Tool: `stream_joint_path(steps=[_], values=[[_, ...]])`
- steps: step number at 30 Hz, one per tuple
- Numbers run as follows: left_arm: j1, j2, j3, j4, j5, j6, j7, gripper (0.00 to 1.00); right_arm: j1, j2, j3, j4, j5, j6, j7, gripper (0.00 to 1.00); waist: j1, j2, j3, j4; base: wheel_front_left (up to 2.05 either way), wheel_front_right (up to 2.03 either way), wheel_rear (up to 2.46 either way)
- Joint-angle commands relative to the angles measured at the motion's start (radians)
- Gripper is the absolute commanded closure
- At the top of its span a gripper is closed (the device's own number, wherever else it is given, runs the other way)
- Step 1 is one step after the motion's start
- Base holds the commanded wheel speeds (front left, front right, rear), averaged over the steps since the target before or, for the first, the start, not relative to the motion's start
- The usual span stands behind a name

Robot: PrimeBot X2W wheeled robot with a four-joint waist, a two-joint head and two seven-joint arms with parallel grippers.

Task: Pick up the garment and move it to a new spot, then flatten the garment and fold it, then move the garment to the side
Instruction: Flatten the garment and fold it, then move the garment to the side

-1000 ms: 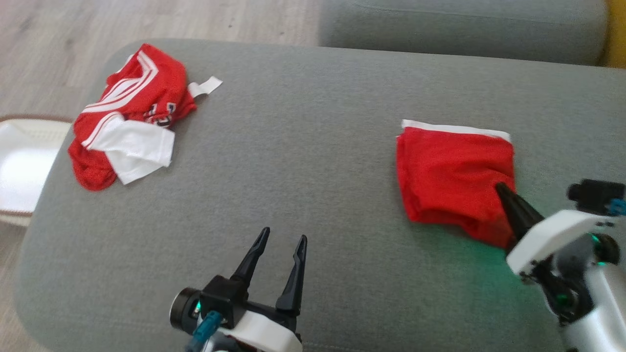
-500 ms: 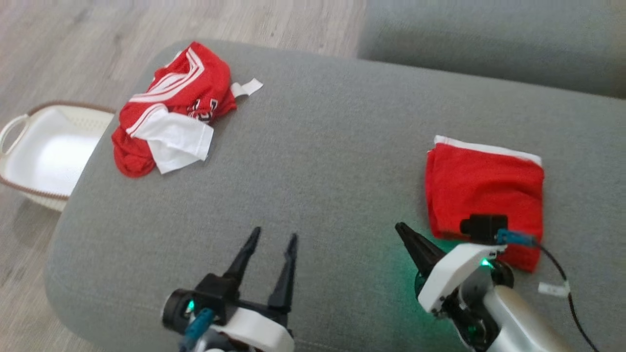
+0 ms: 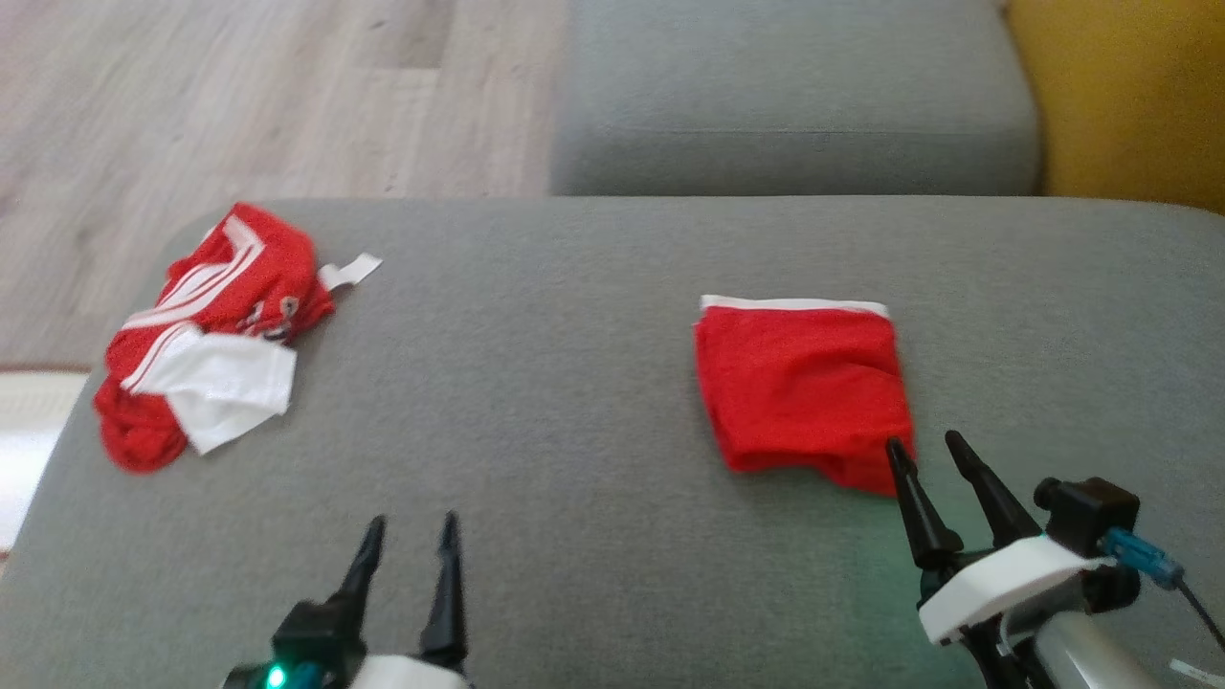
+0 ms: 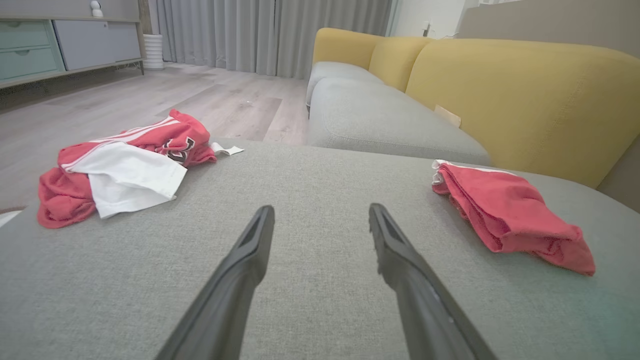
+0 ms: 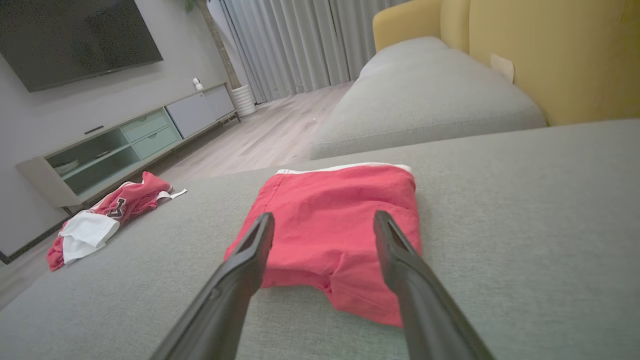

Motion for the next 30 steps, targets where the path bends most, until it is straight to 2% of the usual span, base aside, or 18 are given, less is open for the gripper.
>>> stream_joint_path(steps=[1,8,12,20,30], values=[[-0.012,-0.007,0.055,-0.027,0.016,0.010,-0.008,0.00,-0.007,-0.014,0.000,-0.047,-0.037,-0.001,-0.018,0.00,0.0000,0.0000,-0.028,-0.053,0.00,0.00,0.00],[0.045,0.000,0.103,-0.070,0.078,-0.022,-0.008,0.00,0.082,0.016,-0.094,-0.167,-0.176,-0.001,-0.020,0.00,0.0000,0.0000,-0.068,-0.093,0.00,0.00,0.00],[0.079,-0.001,0.124,-0.097,0.100,-0.029,-0.008,0.00,0.127,0.034,-0.120,-0.194,-0.230,-0.001,-0.020,0.00,0.0000,0.0000,-0.089,-0.100,0.00,0.00,0.00],[0.162,-0.003,0.151,-0.146,0.136,-0.058,-0.008,0.00,0.203,0.068,-0.141,-0.204,-0.309,-0.001,-0.021,0.00,0.0000,0.0000,-0.122,-0.105,0.00,0.00,0.00],[0.171,-0.006,0.173,-0.141,0.140,-0.058,-0.008,0.00,0.240,0.106,-0.161,-0.209,-0.351,-0.001,-0.021,0.00,0.0000,0.0000,-0.125,-0.095,0.00,0.00,0.00]])
